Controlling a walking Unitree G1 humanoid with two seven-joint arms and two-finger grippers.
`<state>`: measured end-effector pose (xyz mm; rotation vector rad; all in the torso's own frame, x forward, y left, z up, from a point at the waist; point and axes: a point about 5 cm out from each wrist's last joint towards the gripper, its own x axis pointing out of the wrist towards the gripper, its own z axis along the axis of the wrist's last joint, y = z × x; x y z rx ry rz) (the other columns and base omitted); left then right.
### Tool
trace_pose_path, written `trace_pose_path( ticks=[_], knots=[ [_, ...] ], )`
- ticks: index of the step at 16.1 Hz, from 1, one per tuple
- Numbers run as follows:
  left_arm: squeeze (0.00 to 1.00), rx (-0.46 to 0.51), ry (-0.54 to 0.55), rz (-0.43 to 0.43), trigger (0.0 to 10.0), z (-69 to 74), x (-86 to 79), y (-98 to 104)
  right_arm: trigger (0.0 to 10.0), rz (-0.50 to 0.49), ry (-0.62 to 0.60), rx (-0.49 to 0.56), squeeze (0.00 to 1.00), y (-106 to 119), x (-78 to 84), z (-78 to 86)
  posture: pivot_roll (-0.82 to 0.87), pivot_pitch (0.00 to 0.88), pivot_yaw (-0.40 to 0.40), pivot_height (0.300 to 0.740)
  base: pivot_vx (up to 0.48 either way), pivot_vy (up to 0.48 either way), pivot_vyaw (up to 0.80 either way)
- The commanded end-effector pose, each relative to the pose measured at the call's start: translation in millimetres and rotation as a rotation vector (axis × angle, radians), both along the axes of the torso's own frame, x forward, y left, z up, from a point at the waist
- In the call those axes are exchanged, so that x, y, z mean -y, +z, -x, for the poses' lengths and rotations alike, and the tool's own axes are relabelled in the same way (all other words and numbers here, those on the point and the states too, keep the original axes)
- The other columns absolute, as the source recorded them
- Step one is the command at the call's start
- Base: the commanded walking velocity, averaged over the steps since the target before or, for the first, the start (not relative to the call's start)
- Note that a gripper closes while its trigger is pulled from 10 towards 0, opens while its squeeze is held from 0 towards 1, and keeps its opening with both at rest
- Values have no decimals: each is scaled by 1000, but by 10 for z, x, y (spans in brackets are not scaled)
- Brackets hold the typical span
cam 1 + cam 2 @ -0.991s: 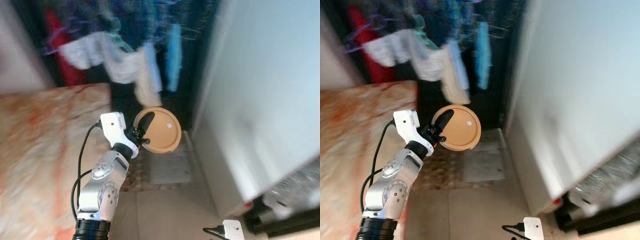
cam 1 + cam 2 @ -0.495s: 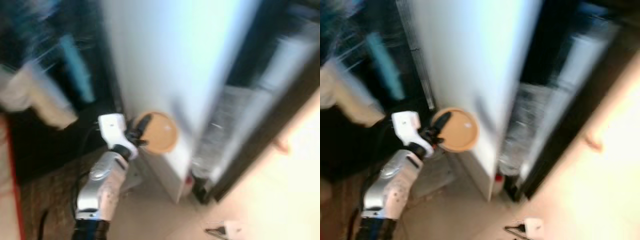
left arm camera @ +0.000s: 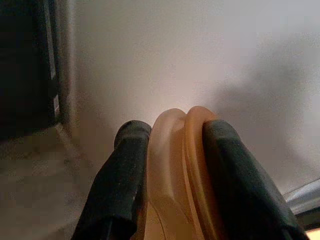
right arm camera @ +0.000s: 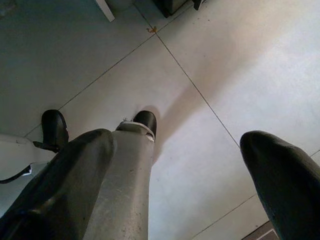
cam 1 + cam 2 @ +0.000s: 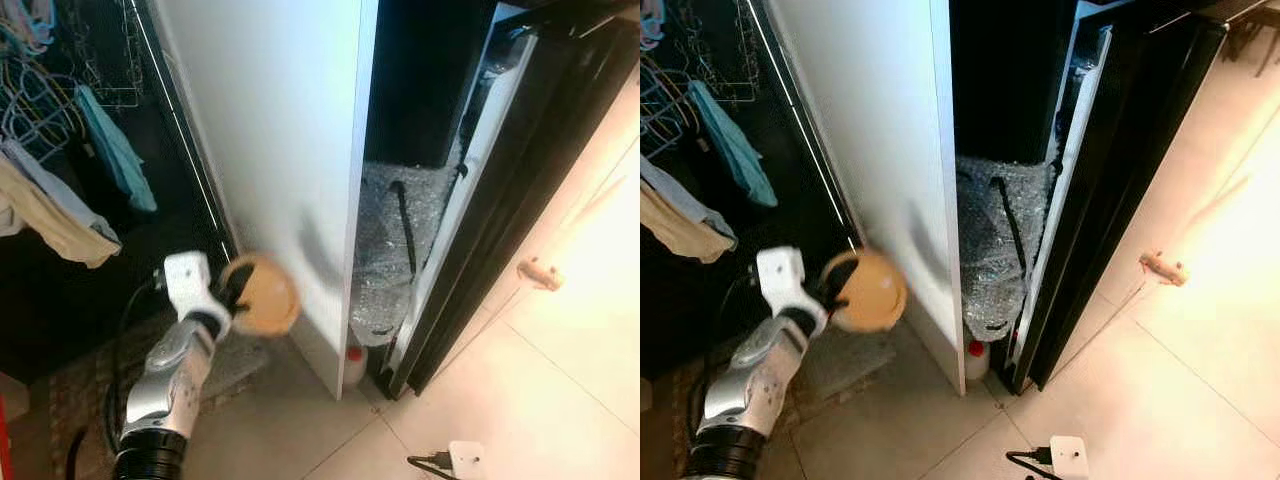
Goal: Restocking fridge
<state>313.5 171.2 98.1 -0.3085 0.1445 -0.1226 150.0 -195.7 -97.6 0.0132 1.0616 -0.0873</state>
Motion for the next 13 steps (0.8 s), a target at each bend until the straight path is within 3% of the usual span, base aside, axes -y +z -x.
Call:
trace_pose_path(
  ticks=[1,4,6,8,10,12,13],
  knots=[
    [0,-39,55,-47,10000,14,-147,-112,10000,-5,-11,-14,0,-20,-13,48,2,97,48,740,0,0,0],
    [0,-76,161,-45,10000,55,-313,-261,10000,-4,-13,-13,0,-22,-14,51,1,95,49,740,0,0,0],
    [0,-165,366,-3,10000,150,-553,-504,10000,-3,-14,-12,0,-23,-18,54,-3,88,47,740,0,0,0],
    [0,-194,383,-31,10000,174,-658,-569,10000,-3,-19,-10,0,-22,-21,52,-14,92,49,740,0,0,0],
    [0,-308,383,-92,10000,249,-808,-733,10000,-1,-22,-8,0,-21,-21,47,-4,95,48,740,0,0,0],
    [0,-401,321,-232,10000,362,-853,-891,10000,1,-22,-9,0,-21,-23,47,-9,95,49,740,0,0,0],
    [0,-509,262,-319,10000,539,-858,-1092,10000,1,-30,-9,0,-21,-20,48,-15,100,50,740,0,0,0]
  ],
)
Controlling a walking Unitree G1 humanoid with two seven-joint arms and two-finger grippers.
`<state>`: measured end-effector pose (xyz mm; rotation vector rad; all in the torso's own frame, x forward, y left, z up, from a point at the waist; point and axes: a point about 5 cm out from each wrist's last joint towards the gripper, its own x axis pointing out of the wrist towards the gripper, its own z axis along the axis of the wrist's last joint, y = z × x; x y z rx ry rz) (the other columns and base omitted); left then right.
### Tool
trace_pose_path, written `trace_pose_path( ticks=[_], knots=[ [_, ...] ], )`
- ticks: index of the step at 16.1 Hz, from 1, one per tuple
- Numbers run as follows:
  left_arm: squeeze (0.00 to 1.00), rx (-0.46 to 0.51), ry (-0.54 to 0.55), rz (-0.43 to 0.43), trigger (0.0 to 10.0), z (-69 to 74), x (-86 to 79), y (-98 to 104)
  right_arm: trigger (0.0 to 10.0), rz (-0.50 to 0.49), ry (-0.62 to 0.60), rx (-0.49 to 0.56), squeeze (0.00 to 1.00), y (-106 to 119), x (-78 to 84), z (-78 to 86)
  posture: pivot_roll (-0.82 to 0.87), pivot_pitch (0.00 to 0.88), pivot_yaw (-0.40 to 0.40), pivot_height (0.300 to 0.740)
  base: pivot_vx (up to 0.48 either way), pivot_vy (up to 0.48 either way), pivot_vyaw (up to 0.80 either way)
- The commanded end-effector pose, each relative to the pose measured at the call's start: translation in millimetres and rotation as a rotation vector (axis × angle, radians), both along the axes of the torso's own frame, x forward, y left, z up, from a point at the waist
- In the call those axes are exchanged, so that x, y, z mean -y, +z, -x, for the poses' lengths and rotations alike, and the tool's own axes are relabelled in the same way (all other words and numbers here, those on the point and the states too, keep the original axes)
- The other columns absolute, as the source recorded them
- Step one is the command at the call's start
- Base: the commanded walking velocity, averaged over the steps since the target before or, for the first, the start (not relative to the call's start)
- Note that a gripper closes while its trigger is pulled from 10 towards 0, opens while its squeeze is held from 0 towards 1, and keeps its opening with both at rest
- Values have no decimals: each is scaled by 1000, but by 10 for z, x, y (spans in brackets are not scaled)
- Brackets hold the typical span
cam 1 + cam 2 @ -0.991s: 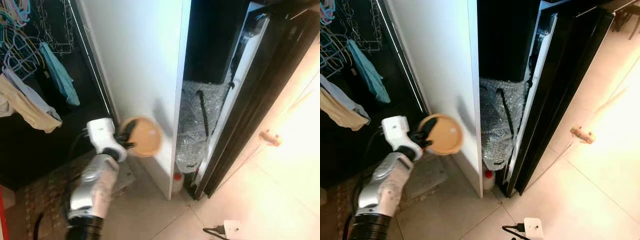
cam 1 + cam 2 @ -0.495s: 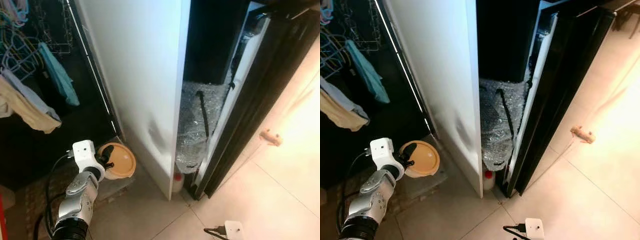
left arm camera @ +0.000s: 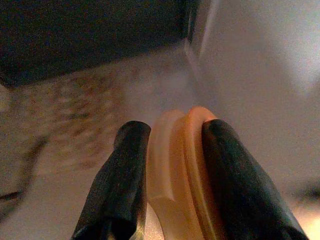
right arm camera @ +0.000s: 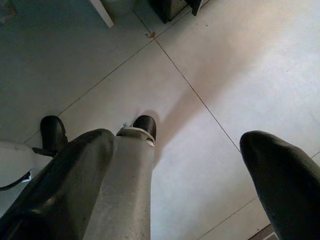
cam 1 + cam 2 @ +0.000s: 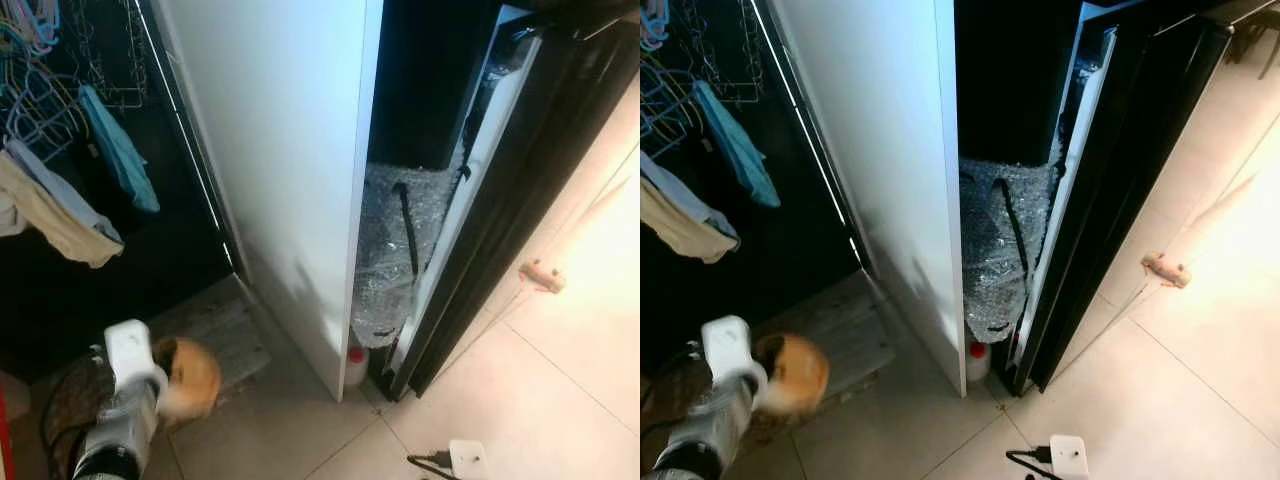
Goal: Restocking fridge
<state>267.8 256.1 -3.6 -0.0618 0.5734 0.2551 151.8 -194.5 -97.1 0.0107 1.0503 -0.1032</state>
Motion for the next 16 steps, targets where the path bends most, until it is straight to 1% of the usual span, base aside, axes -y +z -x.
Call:
trace_pose_path(
  ticks=[1,2,3,4,5,7,8,9,10,11,12,13,14,15,16],
  knots=[
    [0,-89,-7,-11,10000,167,-15,-166,10000,-9,-22,-20,0,-27,-6,66,-15,100,50,740,0,0,0],
    [0,-132,33,28,10000,251,-1,-254,10000,-8,-24,-20,0,-27,-4,67,-17,105,49,740,0,0,0],
    [0,-154,58,46,10000,302,4,-302,10000,-8,-24,-21,0,-27,-4,67,-17,105,49,740,0,0,0],
    [0,-188,124,95,10000,400,5,-386,10000,-9,-24,-20,0,-27,-9,65,-24,110,48,740,0,0,0],
    [0,-208,170,131,10000,465,9,-438,10000,-10,-25,-20,0,-27,-12,64,-23,113,45,740,0,0,0],
    [0,-225,173,136,10000,517,28,-479,10000,-9,-25,-20,0,-28,-12,66,-24,114,44,740,0,0,0],
    [0,-224,199,154,10000,558,33,-507,10000,-6,-29,-19,0,-29,-7,71,-29,116,45,740,0,0,0],
    [0,-216,252,192,10000,576,22,-515,10000,-5,-30,-19,0,-29,-4,73,-26,117,44,740,0,0,0],
    [0,-203,391,284,10000,631,-20,-541,10000,-4,-29,-19,0,-29,-3,75,-23,117,42,740,0,0,0],
    [0,-204,417,310,10000,655,-20,-556,10000,-3,-28,-20,0,-30,-4,77,-24,117,41,740,0,0,0],
    [0,-210,400,329,10000,667,21,-577,10000,-5,-27,-20,0,-31,-7,78,-26,116,42,740,0,0,0],
    [0,-220,362,316,10000,670,38,-583,10000,-6,-28,-20,0,-31,-7,79,-28,115,43,740,0,0,0],
    [0,-224,359,328,10000,679,54,-595,10000,-7,-28,-19,0,-31,-6,80,-27,117,42,740,0,0,0],
    [0,-224,368,339,10000,689,62,-603,10000,-7,-28,-19,0,-31,-6,80,-28,117,41,740,0,0,0],
    [0,-228,396,372,10000,727,82,-631,10000,-5,-27,-19,0,-31,-2,80,-27,118,40,740,0,0,0]
  ],
)
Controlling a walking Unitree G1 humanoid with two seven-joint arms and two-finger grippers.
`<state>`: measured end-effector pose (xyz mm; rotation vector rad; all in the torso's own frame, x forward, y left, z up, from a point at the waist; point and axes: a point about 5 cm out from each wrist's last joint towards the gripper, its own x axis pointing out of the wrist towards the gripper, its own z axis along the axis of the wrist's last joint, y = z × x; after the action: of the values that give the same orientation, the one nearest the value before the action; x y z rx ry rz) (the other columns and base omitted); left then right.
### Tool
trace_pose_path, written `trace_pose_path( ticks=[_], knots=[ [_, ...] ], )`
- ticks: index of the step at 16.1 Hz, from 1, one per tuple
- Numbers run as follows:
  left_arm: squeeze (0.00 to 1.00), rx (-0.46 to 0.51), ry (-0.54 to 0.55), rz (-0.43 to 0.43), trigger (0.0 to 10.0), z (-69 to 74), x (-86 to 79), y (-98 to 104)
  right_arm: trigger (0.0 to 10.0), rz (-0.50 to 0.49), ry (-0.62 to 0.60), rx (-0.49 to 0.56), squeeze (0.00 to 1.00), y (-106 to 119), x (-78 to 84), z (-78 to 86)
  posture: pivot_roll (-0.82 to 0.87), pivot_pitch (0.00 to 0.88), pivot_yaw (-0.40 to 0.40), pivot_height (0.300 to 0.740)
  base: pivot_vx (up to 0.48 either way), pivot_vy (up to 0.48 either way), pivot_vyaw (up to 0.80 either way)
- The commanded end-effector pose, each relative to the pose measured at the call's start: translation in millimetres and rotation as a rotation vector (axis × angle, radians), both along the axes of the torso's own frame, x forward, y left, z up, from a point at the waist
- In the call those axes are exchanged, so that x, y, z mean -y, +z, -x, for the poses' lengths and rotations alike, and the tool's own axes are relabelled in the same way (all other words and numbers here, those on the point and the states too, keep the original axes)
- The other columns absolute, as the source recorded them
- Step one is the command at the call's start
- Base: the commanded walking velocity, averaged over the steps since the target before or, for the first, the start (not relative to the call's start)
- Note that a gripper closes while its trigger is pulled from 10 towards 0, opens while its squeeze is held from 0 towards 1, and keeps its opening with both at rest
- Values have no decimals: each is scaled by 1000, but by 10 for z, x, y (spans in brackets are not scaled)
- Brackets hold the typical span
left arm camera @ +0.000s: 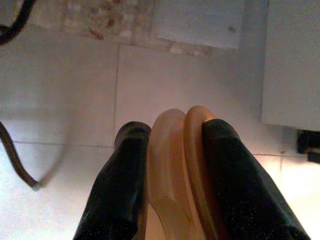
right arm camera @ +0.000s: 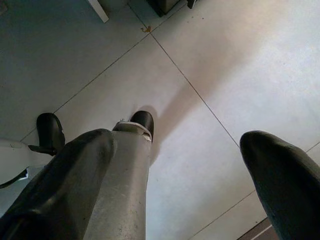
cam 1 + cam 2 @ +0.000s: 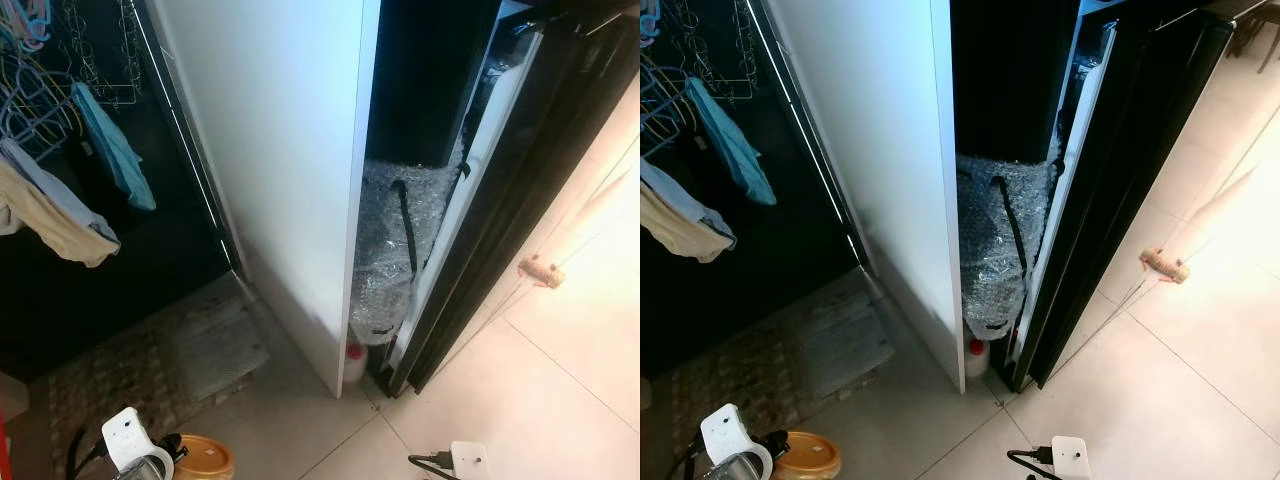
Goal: Restocking fridge
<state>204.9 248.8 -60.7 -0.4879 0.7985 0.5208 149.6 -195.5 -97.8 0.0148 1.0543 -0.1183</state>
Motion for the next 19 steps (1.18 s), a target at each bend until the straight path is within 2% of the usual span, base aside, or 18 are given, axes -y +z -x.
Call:
trace_pose_path(
  ticks=[1,4,6,7,8,9,10,13,15,16,17,19],
  knots=[
    [0,-32,41,49,10000,128,25,-81,10000,-6,-22,-10,0,-22,-6,58,-23,117,40,740,0,0,0],
    [0,-44,23,64,10000,201,38,-122,10000,14,-181,64,0,-4,27,61,-38,107,49,740,0,0,0],
    [0,-62,0,63,10000,256,38,-149,10000,64,-183,113,0,24,43,35,-46,97,54,740,0,0,0],
    [0,-68,-10,57,10000,269,34,-153,10000,84,-189,201,0,127,139,-150,-53,89,55,740,0,0,0],
    [0,-68,-10,58,10000,279,34,-158,10000,130,-187,353,0,387,343,-547,-57,86,53,740,0,0,0],
    [0,-68,-12,59,10000,283,35,-160,10000,157,-177,411,0,502,399,-698,-58,80,53,740,0,0,0],
    [0,-68,-12,60,10000,285,34,-161,10000,164,-175,425,0,528,409,-729,-58,80,53,740,0,0,0],
    [0,-66,-13,61,10000,286,34,-161,10000,167,-181,430,0,528,407,-726,-58,80,53,740,0,0,0],
    [0,-66,-29,66,10000,332,50,-185,10000,135,-189,673,0,823,409,-963,-76,66,51,740,0,0,0],
    [0,-65,-30,69,10000,341,54,-189,10000,124,-190,704,0,857,395,-978,-84,63,43,740,0,0,0],
    [0,-66,-32,73,10000,356,63,-198,10000,73,-139,754,0,886,261,-952,-87,64,41,740,0,0,0],
    [0,-69,-38,73,10000,362,66,-202,10000,27,-102,800,0,934,150,-947,-87,64,41,740,0,0,0]
  ],
)
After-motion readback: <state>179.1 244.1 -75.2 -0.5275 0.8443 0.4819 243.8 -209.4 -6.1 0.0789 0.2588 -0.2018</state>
